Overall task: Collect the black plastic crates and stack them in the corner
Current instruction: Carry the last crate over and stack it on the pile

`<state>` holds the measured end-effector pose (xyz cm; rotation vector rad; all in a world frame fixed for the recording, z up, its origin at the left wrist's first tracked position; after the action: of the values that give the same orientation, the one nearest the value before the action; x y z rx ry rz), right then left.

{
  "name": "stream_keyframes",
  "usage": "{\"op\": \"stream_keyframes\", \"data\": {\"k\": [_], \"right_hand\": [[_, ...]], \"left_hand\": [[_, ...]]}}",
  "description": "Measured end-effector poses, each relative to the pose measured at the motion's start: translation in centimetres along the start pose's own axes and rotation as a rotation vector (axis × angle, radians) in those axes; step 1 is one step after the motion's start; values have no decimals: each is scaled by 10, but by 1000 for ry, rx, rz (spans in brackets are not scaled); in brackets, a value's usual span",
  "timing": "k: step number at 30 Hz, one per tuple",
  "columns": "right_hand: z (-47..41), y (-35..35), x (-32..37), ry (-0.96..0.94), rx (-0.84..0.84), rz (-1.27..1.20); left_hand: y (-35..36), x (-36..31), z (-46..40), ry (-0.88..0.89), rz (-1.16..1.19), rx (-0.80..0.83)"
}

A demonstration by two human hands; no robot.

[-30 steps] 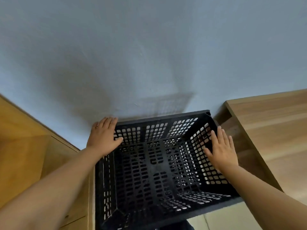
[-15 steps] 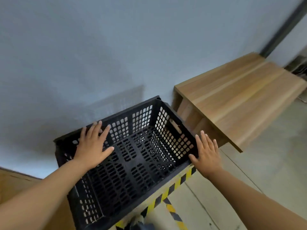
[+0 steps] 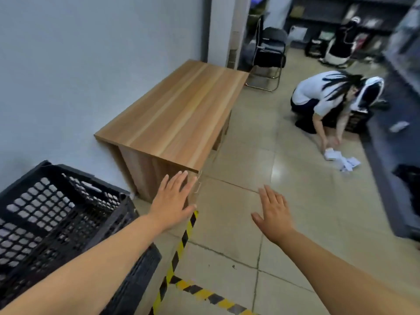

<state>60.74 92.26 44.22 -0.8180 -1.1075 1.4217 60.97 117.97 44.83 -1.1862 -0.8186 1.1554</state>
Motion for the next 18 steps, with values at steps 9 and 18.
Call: {"op": "stream_keyframes", "data": {"k": [9,18], "right_hand": [[119,20,-253,443,10,-57],[220,47,-383,858,-36,-334]], "left_hand": [[28,-249,-100,376,7,128],[43,-427,-170,656,-97,231]]}}
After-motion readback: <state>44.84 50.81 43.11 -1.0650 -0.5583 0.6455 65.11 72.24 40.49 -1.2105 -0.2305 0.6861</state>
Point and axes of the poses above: each hand's wrist, its own z-axis away from the middle knuckle, its own y-axis out of the palm, x = y × z, the point moved 7 cm from there along -z, towards the middle knuckle, and after that the axes turned 14 degrees about x, right-handed, at the moved point
